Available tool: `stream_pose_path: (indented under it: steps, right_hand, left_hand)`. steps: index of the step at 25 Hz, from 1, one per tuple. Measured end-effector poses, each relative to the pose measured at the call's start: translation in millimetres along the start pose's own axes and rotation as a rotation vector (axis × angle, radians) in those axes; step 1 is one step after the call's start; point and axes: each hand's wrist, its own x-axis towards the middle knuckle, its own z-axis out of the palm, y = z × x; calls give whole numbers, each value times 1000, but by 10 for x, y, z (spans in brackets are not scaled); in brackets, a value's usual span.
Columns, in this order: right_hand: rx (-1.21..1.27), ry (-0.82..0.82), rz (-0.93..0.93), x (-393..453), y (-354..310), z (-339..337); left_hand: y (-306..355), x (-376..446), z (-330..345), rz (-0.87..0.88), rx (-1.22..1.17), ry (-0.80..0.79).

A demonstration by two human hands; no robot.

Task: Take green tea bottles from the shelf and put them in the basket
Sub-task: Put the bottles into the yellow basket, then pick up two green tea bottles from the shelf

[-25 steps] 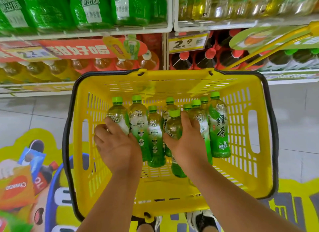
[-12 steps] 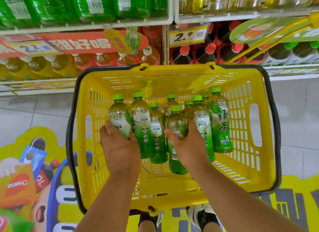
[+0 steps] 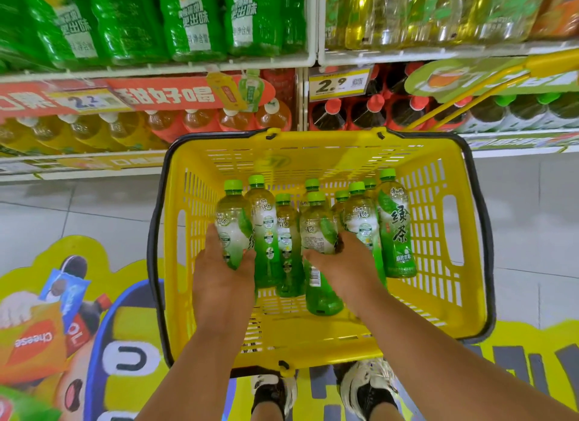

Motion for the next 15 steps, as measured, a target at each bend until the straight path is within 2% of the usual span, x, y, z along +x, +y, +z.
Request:
stream_pose_path:
  steps: [6, 15]
  right_hand:
    - [106, 25, -61, -443, -421, -546]
    - [169, 133, -207, -1547, -1568, -1380]
  left_hand:
    - [487, -337, -478, 34, -96, -13]
    - [1628, -1038, -1524, 120, -118, 41]
